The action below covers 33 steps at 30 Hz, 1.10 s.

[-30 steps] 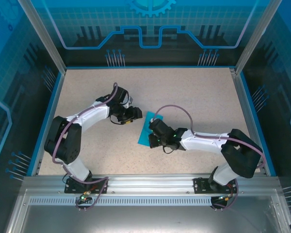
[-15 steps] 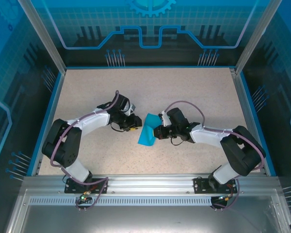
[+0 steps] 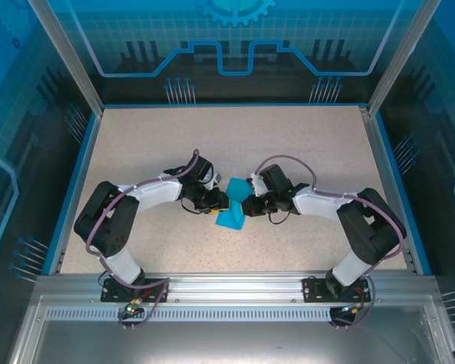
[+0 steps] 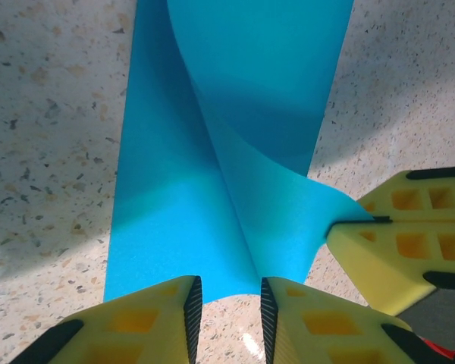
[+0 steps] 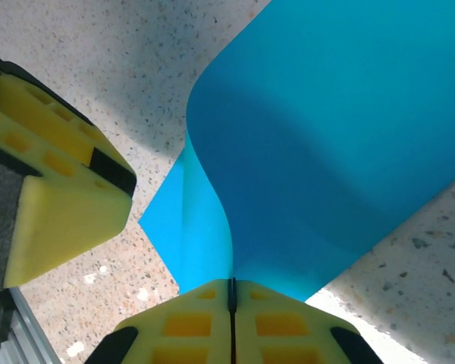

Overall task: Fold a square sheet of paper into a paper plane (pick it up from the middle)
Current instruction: Fold the triangle a second time at the center of the table.

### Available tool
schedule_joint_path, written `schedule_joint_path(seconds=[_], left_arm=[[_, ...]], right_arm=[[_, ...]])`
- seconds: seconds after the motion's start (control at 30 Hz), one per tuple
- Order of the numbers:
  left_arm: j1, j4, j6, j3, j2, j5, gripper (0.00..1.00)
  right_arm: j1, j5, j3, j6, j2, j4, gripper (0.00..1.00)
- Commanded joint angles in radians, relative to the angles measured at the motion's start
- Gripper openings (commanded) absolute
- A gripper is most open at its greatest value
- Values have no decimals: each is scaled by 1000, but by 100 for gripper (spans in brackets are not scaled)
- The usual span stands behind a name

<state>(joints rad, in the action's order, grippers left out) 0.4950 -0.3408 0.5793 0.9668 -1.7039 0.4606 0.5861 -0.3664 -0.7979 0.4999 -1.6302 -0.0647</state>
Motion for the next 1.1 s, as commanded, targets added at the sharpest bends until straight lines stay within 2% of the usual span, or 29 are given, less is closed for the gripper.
schedule_joint_path(seconds=[0.0, 0.53, 1.07], left_arm=[[7, 6, 14, 6, -20, -13, 29], [20, 10, 12, -5, -39, -24, 25], [34, 0, -2, -12, -36, -36, 21]], right_arm=[[-16, 12, -52, -43, -34, -76, 7], [-7, 97, -186, -126, -115, -244, 9], [27, 177, -249, -149, -142, -310, 9]])
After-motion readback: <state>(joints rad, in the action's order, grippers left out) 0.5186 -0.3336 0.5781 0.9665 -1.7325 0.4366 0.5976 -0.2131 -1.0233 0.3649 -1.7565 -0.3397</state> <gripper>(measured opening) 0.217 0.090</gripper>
